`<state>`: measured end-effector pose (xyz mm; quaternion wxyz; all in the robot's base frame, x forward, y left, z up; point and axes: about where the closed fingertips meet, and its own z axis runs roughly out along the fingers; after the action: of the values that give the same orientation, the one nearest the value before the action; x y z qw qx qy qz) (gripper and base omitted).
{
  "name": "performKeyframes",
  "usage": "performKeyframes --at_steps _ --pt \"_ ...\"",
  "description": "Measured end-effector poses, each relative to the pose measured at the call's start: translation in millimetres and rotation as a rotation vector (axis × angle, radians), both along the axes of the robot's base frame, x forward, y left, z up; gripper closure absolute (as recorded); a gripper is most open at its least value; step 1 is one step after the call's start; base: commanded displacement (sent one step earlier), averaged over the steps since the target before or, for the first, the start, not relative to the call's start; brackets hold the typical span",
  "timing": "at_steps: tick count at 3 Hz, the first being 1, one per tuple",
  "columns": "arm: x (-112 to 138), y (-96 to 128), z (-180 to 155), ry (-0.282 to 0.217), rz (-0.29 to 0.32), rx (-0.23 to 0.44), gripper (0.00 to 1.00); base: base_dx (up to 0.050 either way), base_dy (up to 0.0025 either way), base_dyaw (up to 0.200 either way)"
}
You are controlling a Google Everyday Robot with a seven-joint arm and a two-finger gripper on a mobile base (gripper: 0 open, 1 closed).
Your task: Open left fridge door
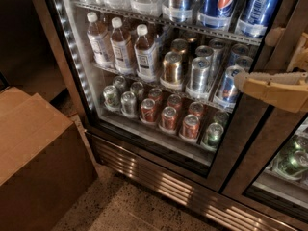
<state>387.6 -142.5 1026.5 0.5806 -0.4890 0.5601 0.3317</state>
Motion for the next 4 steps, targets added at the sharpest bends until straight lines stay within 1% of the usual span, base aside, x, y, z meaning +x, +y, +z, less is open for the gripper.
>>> performKeyframes --at_steps 1,2,4 --pt "0.0 0.0 0.0 0.000 0.000 0.000 0.88 0.000 0.00000 0.000" --pt "0.0 0.0 0.0 0.000 0.000 0.000 1.00 0.000 0.00000 0.000" --pt "0.0 0.0 0.0 0.000 0.000 0.000 1.00 -0.049 0.00000 0.000"
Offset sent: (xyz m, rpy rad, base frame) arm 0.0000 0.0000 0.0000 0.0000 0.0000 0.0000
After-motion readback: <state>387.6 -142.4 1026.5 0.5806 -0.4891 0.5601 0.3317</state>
